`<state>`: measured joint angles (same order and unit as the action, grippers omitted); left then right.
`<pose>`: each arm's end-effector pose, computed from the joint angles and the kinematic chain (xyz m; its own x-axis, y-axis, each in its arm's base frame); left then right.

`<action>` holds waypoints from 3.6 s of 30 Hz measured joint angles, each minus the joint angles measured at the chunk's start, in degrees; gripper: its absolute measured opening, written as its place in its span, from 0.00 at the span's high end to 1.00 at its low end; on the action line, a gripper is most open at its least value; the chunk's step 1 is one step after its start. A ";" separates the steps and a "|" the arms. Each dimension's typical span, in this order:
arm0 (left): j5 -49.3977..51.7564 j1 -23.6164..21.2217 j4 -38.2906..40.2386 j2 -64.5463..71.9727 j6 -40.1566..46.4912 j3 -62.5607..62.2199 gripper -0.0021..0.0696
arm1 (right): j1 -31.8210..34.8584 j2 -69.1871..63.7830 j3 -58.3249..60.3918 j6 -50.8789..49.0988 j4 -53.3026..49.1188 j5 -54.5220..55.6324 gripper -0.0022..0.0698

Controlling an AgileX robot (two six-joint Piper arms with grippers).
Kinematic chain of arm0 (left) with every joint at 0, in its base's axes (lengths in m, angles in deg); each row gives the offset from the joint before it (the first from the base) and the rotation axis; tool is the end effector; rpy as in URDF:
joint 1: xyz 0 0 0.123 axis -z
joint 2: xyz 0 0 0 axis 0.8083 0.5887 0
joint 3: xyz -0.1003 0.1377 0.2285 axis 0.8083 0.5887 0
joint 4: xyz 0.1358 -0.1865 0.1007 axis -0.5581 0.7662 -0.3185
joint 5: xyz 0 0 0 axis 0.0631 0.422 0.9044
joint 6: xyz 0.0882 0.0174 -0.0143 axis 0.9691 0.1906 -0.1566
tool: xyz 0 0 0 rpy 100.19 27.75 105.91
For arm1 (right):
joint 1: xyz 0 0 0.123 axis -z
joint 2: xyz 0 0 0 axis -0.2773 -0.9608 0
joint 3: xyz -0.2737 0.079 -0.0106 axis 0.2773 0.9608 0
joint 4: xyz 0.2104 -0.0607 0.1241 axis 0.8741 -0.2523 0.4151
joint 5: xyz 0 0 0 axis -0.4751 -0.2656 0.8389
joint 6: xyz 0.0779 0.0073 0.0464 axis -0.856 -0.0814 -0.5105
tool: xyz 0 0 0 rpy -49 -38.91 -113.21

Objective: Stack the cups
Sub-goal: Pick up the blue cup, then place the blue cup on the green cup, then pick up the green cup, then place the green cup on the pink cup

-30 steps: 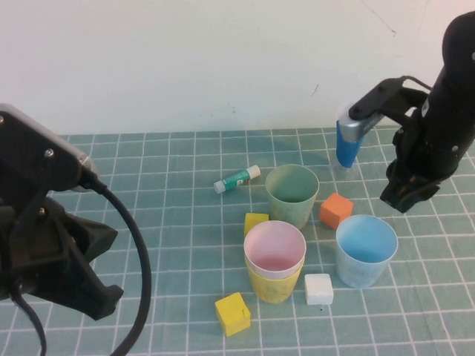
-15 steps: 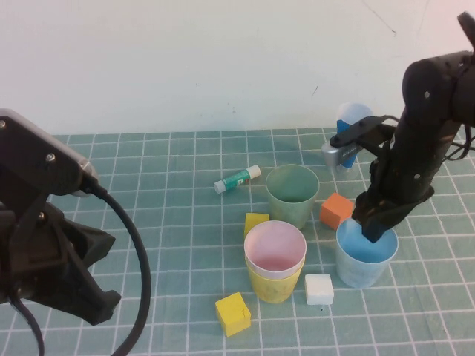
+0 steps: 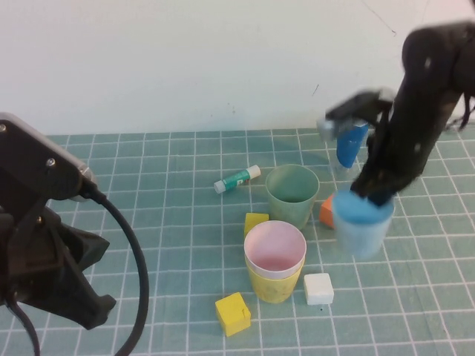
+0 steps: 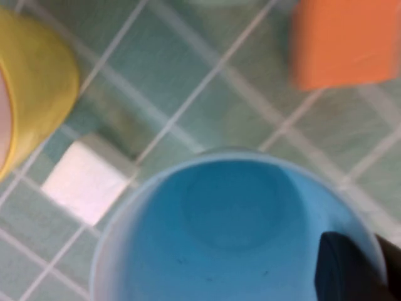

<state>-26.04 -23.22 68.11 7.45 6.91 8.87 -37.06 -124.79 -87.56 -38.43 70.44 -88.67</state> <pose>0.1560 -0.0870 0.3433 -0.5190 0.4237 -0.7424 0.5294 0.8412 0.1100 0.3876 0.1536 0.2395 -0.7428 -0.6504 -0.1592 -0.6584 0.7527 -0.0031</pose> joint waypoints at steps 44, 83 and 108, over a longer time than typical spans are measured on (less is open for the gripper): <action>-0.07 0.00 0.00 -0.03 0.24 0.00 0.97 | -2.12 -12.12 -24.55 -3.77 3.36 1.13 0.47; 0.18 0.00 -0.02 -0.13 0.39 0.47 0.97 | -4.24 1.82 -28.56 -2.14 5.84 -2.19 0.90; 2.27 0.00 0.92 -0.13 0.27 0.47 0.97 | -17.97 3.58 -3.48 -2.88 -1.47 2.59 0.90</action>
<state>-23.77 -23.22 69.03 7.32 7.18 9.34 -55.03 -121.21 -91.04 -41.31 68.97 -86.08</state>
